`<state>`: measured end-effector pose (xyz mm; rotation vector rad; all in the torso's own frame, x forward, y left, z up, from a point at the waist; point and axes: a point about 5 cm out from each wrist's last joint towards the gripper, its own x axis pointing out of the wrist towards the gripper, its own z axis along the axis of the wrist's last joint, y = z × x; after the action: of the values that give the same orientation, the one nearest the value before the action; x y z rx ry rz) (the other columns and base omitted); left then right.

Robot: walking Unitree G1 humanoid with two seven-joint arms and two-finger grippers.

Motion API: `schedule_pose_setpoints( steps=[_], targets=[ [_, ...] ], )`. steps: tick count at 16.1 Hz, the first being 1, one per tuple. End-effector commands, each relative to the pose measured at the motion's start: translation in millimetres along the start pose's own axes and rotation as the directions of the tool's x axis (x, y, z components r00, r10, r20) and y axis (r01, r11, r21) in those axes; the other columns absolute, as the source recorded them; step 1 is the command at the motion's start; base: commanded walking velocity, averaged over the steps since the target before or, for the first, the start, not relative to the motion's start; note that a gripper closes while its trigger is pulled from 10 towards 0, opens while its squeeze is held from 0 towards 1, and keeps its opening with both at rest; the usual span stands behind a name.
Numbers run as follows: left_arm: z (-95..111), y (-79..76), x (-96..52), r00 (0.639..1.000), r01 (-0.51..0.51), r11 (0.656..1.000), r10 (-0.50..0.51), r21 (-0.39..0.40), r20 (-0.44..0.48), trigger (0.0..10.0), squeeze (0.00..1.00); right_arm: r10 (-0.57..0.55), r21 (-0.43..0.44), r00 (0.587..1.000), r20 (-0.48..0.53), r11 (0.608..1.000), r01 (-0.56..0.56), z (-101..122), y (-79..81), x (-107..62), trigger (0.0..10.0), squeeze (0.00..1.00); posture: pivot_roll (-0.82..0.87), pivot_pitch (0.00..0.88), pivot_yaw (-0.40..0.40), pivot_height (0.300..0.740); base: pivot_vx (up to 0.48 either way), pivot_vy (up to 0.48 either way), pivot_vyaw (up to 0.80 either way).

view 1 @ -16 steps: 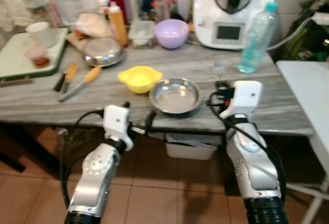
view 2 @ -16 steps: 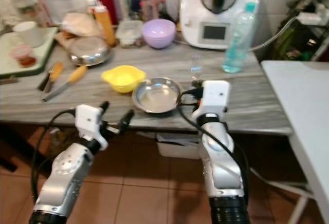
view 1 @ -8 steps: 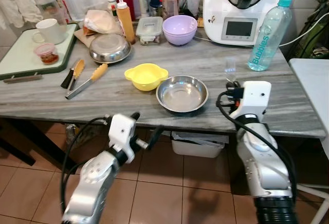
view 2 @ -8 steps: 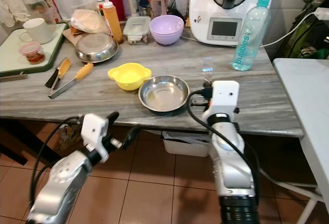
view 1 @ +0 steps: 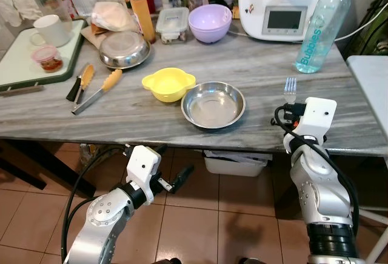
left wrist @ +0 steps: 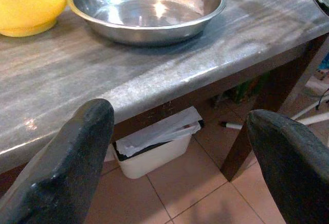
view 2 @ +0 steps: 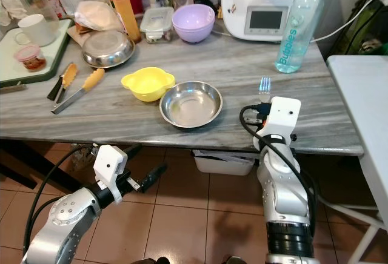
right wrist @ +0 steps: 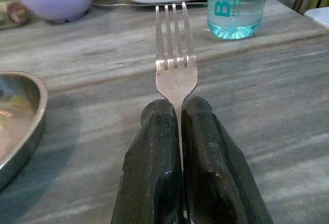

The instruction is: Setting the table

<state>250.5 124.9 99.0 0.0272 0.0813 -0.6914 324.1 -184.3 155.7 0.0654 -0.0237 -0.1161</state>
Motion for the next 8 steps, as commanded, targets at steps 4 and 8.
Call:
schedule_pose_setpoints(
  steps=[4, 8],
  targets=[
    [11, 1.1, -6.4, 0.997, 0.08, 0.997, -0.08, 0.01, -0.003, 10.0, 0.0, -0.003, 0.129, 0.999, -0.037, 0.992, 0.007, 0, 4.4, 20.4, 10.0, 0.0, 0.01, 0.193, 0.138, 0.74, 0.0, 0.0, 0.0],
    [16, 1.6, -5.0, 0.996, 0.091, 0.996, -0.091, 0.018, 0.004, 10.0, 0.0, 0.049, 0.195, 0.997, -0.059, 0.98, -0.037, -1, 23.9, 31.6, 10.0, 0.0, 0.01, 0.193, 0.137, 0.74, 0.0, 0.0, 0.0]
  ],
)
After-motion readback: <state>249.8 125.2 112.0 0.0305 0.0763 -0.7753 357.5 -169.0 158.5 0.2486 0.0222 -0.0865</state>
